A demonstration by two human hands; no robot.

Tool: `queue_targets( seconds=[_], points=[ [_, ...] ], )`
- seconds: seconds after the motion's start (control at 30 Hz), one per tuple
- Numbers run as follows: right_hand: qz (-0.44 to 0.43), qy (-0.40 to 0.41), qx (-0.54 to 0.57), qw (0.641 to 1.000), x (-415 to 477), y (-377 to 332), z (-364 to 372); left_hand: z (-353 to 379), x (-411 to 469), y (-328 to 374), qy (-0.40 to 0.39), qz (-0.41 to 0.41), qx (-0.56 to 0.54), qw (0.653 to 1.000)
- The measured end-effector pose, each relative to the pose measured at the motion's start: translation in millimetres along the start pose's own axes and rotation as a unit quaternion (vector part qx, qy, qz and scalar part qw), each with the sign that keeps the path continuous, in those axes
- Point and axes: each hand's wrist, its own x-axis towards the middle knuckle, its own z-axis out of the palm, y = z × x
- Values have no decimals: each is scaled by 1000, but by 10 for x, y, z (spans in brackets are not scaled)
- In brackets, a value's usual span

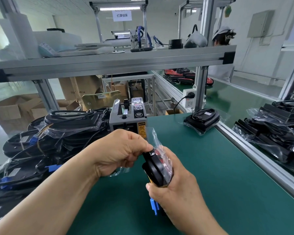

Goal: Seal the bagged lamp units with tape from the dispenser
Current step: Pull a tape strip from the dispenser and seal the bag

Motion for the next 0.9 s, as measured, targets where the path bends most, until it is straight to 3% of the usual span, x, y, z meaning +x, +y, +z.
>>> queue_targets(
  seconds=[0.9],
  points=[
    [-9,-4,5,1000,5,18,45,99,-41,-148,85,57,-10,995]
  ],
)
